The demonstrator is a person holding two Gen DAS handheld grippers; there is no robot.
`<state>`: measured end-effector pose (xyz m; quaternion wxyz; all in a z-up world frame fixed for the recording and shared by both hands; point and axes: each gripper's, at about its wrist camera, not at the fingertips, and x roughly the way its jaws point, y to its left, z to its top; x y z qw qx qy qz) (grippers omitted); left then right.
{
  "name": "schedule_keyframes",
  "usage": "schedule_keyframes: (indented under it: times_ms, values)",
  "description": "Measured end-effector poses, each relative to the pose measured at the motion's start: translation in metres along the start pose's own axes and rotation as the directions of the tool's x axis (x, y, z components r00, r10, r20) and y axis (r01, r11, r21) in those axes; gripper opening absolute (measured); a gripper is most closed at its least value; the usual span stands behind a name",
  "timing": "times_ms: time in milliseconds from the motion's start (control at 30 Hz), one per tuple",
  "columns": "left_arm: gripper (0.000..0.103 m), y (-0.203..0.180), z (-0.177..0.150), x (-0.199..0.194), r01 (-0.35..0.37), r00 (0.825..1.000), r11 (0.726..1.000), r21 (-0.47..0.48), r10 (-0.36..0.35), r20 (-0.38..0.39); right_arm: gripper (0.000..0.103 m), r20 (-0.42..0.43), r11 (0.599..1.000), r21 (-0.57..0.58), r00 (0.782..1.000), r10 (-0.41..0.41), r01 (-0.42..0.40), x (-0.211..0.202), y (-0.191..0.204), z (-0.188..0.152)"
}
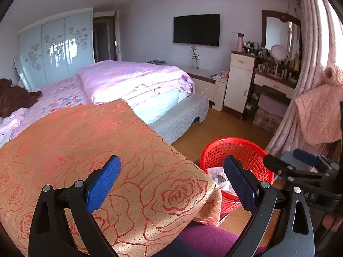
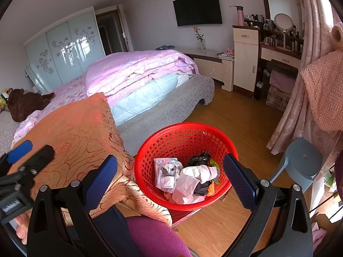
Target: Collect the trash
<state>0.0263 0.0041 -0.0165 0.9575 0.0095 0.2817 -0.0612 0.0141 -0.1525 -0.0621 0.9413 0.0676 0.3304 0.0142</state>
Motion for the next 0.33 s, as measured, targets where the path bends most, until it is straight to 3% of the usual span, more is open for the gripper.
schedule_keyframes:
  times_ms: [200,333]
  values:
    - [0.093,0.041,0.002,-0.007,-0.057,0.998,0.994,-0.09,0.057,-0.001,0.096,-0.025,0.999,-0.032,0.999,-0.021,0.021,0.006,0.018,-0.013]
    - [0.093,0.081,-0.003,-0.021,-0.169,0.985,0.974,-0.154,0.17,-0.001,0.096,-0.051,0.992,-0.116,0.998,0.048,-0.053,0.014,0.058,-0.022]
